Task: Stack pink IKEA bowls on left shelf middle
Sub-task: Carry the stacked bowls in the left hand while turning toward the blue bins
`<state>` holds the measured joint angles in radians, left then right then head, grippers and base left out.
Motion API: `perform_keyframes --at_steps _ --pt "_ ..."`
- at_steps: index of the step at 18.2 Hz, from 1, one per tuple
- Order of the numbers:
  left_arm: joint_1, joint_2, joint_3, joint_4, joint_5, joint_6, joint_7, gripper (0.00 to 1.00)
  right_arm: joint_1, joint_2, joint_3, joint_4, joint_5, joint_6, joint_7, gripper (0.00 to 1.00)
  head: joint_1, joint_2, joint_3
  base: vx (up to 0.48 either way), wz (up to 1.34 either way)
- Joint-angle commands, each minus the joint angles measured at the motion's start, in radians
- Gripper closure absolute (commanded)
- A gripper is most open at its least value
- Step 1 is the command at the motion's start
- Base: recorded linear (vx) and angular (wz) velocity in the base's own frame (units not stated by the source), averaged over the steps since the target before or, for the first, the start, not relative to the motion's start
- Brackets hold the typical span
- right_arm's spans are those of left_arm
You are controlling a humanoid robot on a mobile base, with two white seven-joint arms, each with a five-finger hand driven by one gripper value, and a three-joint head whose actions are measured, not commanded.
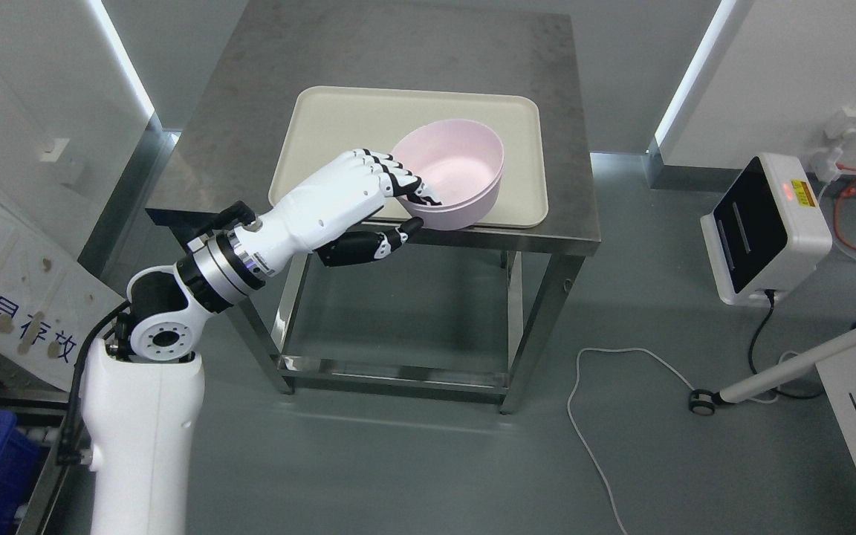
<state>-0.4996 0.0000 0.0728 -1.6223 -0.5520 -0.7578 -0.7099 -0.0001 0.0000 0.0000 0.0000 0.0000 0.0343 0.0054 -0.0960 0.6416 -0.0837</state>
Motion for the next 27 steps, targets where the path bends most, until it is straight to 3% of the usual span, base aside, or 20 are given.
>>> perform_keyframes --at_steps 1,11,27 --pt "0.009 0.017 0.048 -0.019 0.037 0.000 0.000 0.97 0.029 -0.017 -0.011 -0.034 0.000 0.001 0.001 0.00 0.0000 0.000 0.000 -0.287 0.00" --pt "0.023 0.017 0.094 -0.019 0.040 0.000 0.000 0.97 0.029 -0.017 -0.011 -0.034 0.000 0.001 0.001 0.00 0.0000 0.000 0.000 -0.321 0.26" --pt "0.021 0.017 0.148 -0.018 0.038 0.002 0.000 0.97 0.029 -0.017 -0.011 -0.034 0.000 -0.001 0.001 0.00 0.0000 0.000 0.000 -0.264 1.03"
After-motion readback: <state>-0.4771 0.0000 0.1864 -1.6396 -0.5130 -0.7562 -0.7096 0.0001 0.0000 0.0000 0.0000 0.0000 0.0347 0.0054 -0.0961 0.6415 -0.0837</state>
